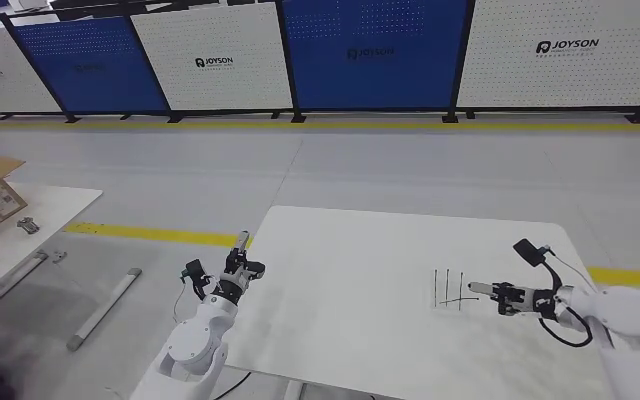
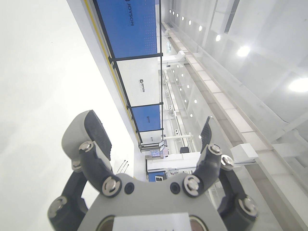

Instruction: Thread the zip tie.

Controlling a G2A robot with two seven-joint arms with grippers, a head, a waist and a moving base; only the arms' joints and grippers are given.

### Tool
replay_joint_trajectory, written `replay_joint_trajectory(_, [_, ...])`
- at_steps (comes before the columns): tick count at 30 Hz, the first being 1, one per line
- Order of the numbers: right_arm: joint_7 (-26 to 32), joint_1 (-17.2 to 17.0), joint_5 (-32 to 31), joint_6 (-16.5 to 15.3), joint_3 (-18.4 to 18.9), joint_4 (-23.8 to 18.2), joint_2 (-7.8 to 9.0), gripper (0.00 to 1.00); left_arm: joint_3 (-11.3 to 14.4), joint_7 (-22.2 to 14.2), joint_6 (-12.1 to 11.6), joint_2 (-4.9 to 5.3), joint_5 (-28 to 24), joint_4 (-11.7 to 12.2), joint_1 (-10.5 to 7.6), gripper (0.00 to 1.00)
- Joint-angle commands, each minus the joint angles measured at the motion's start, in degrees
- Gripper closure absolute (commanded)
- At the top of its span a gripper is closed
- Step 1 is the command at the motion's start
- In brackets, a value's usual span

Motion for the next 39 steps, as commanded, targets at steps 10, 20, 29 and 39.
replay_joint_trajectory(10, [0.18,3.01,-0.03,1.84,-3.23,4.41,-0.58,0.00,0.00,0.00,0.00,0.00,0.00,0.00,0.00,0.00])
replay_joint_trajectory(20, [-5.02,2.41,-3.49,5.21,-6.09,3.07,-1.02,0.00,0.00,0.00,0.00,0.00,0.00,0.00,0.00,0.00])
replay_joint_trajectory(29, [-5.36,4.03,-1.48,7.74,-7.78,5.32,-1.62,0.00,0.00,0.00,0.00,0.00,0.00,0.00,0.00,0.00])
replay_joint_trajectory(39, [-10.08,3.83,-2.05,9.26,-9.13,6.21,-2.04,0.00,0.00,0.00,0.00,0.00,0.00,0.00,0.00,0.00])
